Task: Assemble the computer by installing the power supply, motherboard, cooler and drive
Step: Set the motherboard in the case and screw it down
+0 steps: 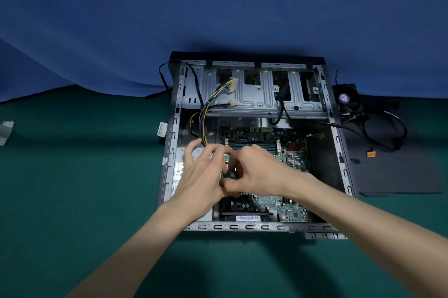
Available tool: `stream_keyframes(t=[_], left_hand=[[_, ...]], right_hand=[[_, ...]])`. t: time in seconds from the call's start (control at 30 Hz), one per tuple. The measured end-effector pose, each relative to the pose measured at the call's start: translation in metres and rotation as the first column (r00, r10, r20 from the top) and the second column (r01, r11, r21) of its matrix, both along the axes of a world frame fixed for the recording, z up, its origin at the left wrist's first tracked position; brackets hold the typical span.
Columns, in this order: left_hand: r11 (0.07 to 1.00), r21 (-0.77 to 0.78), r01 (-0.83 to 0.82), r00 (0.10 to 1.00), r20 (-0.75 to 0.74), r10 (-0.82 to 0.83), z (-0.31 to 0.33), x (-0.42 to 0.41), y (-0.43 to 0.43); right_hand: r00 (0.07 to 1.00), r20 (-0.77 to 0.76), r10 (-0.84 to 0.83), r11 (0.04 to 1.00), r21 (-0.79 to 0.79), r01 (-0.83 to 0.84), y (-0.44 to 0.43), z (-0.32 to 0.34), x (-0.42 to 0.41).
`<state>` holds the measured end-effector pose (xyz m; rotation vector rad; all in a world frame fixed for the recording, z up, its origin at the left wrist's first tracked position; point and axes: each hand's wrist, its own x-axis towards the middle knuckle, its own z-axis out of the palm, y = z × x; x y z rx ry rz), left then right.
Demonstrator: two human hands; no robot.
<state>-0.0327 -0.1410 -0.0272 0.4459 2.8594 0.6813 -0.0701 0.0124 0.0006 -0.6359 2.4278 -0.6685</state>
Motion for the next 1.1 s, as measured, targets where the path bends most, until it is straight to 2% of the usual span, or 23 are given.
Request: stream_keyframes(t=[0.1,0.2,0.33,0.47,0.6,0.7,0.9,1.1], left_hand=[[0.999,0.038,-0.01,0.997,-0.073,0.013,0.0,0.004,0.0],[1.0,-0.01,0.019,0.99,-0.14,-0.02,0.001,0.008,0.001],[0.999,-0.043,0.03,0.993,-0.113,-0.035,0.003,0.006,-0.002],[0.995,-0.094,0.046,0.993,-0.108,-0.056,0.002,0.007,-0.004],[0.999,0.01,-0.041,0.991,-0.129,0.042,0.005,0.014,-0.004],[1.0,0.004,0.006,0.994,-0.114,-0.006,0.007,0.015,-0.007],[1.0,0.012,0.027,0.996,-0.09,-0.026,0.006,0.014,-0.011],[0.999,0.022,0.031,0.996,-0.082,-0.029,0.006,0.013,-0.013]], right_hand=[[0.999,-0.043,0.005,1.0,0.007,-0.004,0.0,0.001,0.003],[0.998,-0.064,-0.007,0.998,0.055,0.01,-0.001,0.0,0.004],[0.996,-0.091,-0.023,0.995,0.091,0.031,-0.007,0.0,0.005],[0.998,-0.057,0.005,1.0,0.031,-0.004,-0.008,0.002,0.006],[0.996,-0.085,-0.03,0.997,0.067,0.036,-0.004,0.0,0.009],[0.991,-0.128,-0.029,0.993,0.106,0.042,-0.003,-0.001,0.012],[0.997,-0.066,-0.041,0.999,0.021,0.043,-0.006,-0.002,0.014],[0.994,-0.099,-0.044,0.993,0.104,0.055,-0.004,0.001,0.012]])
